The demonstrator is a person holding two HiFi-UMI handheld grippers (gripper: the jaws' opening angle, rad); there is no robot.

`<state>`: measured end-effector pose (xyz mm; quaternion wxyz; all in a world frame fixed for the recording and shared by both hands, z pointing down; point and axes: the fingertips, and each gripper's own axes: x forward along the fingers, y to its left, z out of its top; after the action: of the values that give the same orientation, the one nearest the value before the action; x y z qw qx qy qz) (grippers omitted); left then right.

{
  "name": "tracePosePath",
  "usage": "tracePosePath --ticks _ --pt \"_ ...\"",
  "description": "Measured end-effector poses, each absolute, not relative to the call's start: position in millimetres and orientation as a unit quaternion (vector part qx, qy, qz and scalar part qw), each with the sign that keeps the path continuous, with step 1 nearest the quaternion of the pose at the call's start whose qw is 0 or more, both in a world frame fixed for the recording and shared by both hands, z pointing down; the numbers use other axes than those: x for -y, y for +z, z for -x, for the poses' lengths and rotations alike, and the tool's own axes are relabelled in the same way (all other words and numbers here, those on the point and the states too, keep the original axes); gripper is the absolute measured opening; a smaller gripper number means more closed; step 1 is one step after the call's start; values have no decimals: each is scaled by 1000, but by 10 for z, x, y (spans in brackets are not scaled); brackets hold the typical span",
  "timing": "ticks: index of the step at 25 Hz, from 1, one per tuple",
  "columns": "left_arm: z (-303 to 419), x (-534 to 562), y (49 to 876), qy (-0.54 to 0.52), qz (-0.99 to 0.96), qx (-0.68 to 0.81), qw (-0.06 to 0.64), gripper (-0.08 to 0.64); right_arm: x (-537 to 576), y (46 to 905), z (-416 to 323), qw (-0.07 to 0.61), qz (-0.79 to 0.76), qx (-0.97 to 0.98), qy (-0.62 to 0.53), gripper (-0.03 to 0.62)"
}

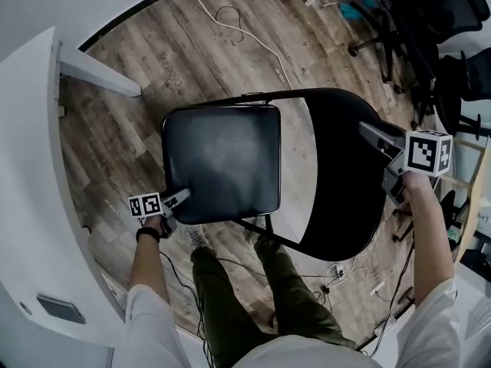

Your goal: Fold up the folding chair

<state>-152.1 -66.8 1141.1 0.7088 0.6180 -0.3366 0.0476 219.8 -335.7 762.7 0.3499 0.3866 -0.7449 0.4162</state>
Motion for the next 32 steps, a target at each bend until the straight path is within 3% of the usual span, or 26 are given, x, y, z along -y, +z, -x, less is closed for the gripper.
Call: tracePosePath --ticks 4,15,22,32 --pt "1431 659 11439 -18 -613 297 732 462 3352 7624 -1979 320 -335 771 438 144" --pt "1225 631 11033 12 -643 315 698 400 3371 7390 -1869 290 -324 767 471 132" --pt "802 607 10397 64 -676 305 667 340 3372 7064 -2186 338 -390 721 462 124" --pt "8 647 9363 96 -694 289 652 337 3353 6530 -2245 333 -381 713 485 107"
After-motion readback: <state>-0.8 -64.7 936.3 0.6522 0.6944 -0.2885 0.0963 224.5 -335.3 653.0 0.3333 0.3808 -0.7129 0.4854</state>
